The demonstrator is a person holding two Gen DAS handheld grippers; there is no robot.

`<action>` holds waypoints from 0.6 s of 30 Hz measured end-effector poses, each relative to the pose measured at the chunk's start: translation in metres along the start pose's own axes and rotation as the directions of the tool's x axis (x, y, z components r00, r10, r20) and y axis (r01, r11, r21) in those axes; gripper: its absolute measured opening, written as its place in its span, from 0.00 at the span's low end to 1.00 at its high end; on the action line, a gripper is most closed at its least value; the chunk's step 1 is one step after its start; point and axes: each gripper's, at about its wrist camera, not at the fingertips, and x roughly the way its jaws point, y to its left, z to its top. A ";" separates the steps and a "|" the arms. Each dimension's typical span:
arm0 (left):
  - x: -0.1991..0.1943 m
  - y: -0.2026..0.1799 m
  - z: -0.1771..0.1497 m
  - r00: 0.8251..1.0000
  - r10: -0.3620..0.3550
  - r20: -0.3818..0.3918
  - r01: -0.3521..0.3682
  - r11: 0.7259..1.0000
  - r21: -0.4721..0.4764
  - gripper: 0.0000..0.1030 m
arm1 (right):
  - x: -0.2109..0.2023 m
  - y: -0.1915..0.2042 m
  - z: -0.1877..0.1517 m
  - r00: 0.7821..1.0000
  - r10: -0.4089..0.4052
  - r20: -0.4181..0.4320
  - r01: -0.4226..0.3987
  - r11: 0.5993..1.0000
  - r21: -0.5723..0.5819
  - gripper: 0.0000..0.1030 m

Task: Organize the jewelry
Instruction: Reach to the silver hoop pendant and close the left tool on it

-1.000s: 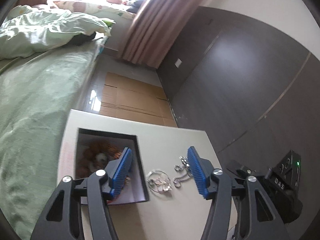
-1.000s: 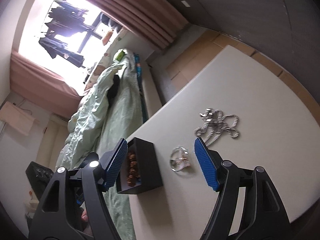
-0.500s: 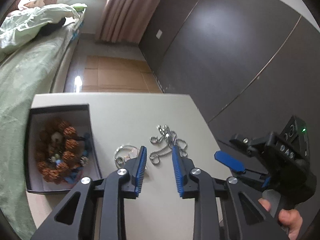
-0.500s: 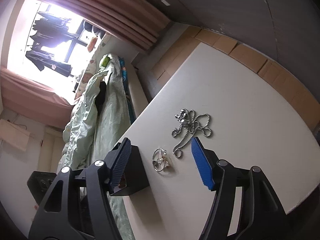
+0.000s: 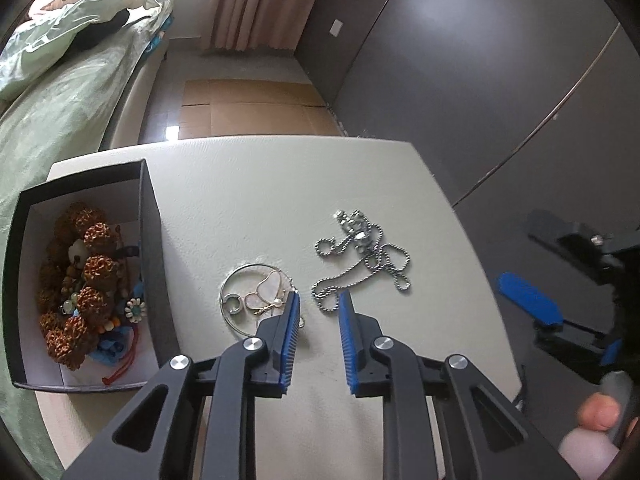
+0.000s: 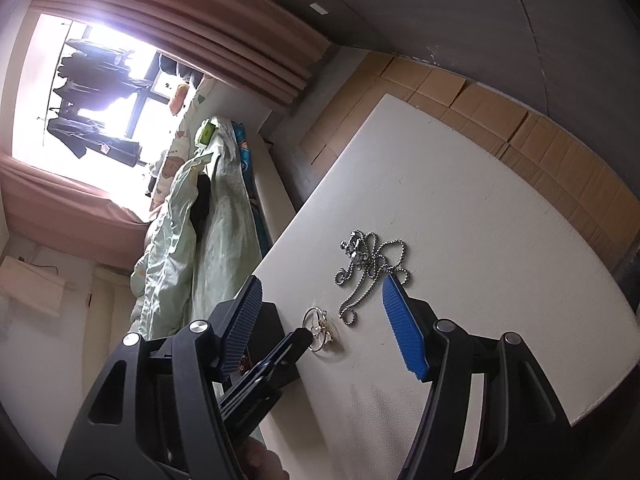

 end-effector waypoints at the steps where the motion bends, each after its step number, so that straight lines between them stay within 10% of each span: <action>1: 0.004 0.000 0.000 1.000 0.011 -0.006 -0.011 1.000 0.001 0.16 | 0.000 0.000 0.000 1.000 0.001 -0.002 -0.001 1.000 0.001 0.62; 18: 0.034 -0.012 0.002 0.991 0.124 -0.044 -0.121 0.990 0.075 0.17 | 0.003 0.002 0.000 1.000 0.003 -0.011 -0.003 1.000 -0.002 0.62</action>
